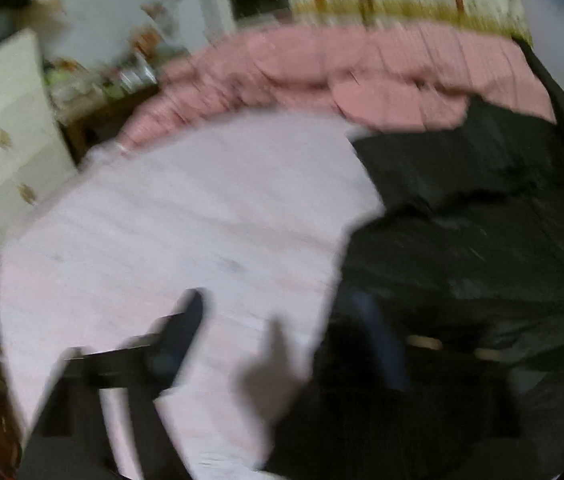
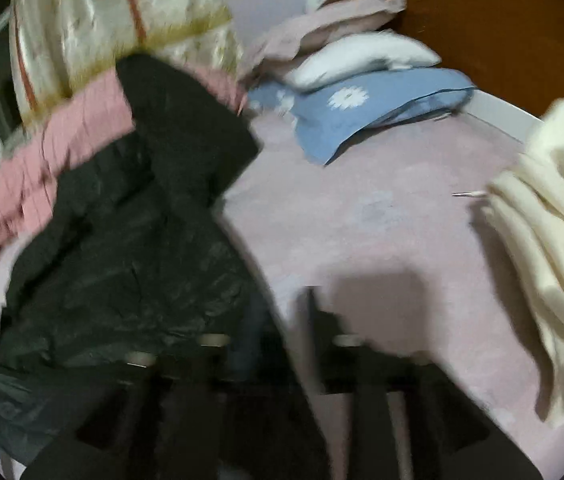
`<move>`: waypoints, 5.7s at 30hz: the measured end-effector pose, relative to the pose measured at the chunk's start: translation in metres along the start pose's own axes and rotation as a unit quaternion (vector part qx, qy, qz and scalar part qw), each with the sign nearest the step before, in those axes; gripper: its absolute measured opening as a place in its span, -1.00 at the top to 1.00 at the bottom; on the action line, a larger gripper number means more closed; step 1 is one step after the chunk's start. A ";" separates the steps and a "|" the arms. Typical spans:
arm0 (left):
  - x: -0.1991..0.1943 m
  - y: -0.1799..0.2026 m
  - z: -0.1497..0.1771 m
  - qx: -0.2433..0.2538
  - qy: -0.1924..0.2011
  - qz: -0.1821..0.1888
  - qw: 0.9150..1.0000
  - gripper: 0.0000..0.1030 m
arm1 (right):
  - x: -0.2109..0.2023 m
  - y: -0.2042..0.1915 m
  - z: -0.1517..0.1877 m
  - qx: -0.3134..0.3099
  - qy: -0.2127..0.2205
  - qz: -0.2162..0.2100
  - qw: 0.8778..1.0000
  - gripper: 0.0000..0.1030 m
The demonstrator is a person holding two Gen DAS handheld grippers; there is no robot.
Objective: Fold large clothes
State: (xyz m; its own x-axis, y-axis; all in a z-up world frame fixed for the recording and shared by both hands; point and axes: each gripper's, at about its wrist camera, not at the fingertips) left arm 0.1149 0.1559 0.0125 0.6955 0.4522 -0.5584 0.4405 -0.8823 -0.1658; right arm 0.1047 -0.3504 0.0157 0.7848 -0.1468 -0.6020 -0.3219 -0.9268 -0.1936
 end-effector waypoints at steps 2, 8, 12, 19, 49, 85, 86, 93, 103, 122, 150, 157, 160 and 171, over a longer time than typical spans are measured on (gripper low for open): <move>-0.028 -0.010 0.005 0.005 0.045 -0.011 0.999 -0.66 | -0.021 0.013 0.003 0.009 0.040 -0.014 0.999 -0.30; -0.105 0.012 0.015 0.049 0.124 0.118 0.984 -0.80 | -0.064 -0.004 0.016 -0.063 0.049 -0.119 0.990 -0.30; -0.098 0.068 0.032 0.155 0.082 0.213 0.961 -0.87 | -0.046 -0.053 0.048 -0.144 -0.056 -0.144 0.977 -0.30; -0.017 0.088 0.064 0.158 -0.040 0.115 0.980 -0.87 | 0.000 -0.091 0.074 -0.231 -0.073 -0.112 0.964 -0.30; 0.022 -0.036 0.074 -0.233 -0.154 0.247 0.928 0.42 | 0.016 0.023 0.074 0.051 -0.120 -0.191 0.973 0.43; -0.211 -0.051 0.134 0.046 0.164 0.005 0.985 -0.60 | -0.197 0.057 0.131 -0.107 0.065 -0.040 0.991 -0.37; -0.220 -0.049 0.133 0.047 0.175 0.032 0.983 -0.60 | -0.204 0.050 0.128 -0.125 0.083 -0.037 0.988 -0.40; -0.231 0.003 0.145 0.160 0.146 0.191 0.957 -0.61 | -0.231 -0.026 0.156 -0.291 0.068 -0.160 0.941 -0.47; -0.202 0.052 0.180 0.225 0.046 0.201 0.952 -0.61 | -0.206 -0.086 0.240 -0.437 0.013 -0.186 0.880 -0.47; -0.196 0.063 0.209 0.303 0.052 0.213 0.927 -0.73 | -0.172 -0.088 0.230 -0.459 -0.003 -0.170 0.872 0.02; -0.237 -0.018 0.124 0.189 0.022 0.160 0.968 0.79 | -0.232 -0.016 0.158 -0.302 -0.124 -0.213 0.921 0.69; -0.219 -0.023 0.081 0.169 -0.067 0.194 0.964 0.62 | -0.225 -0.029 0.103 -0.295 -0.165 -0.269 0.902 0.66; -0.192 -0.006 0.057 0.177 -0.077 0.203 0.960 0.57 | -0.195 -0.041 0.070 -0.292 -0.177 -0.276 0.899 0.64; -0.066 0.063 0.009 0.216 -0.129 0.188 0.949 -0.10 | -0.048 -0.077 0.017 -0.272 -0.210 -0.200 0.918 -0.21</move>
State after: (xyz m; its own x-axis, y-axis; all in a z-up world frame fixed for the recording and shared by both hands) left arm 0.0918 0.0699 0.0316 0.5708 0.0963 -0.8154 -0.1244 -0.9715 -0.2019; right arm 0.0828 -0.2661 0.0470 0.4720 0.2827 -0.8350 0.3487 -0.9298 -0.1177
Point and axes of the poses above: each gripper's, at about its wrist camera, not at the fingertips, and x roughly the way its jaws point, y to its right, z to its underside, and after that the axes turned 3 degrees about y, right-handed
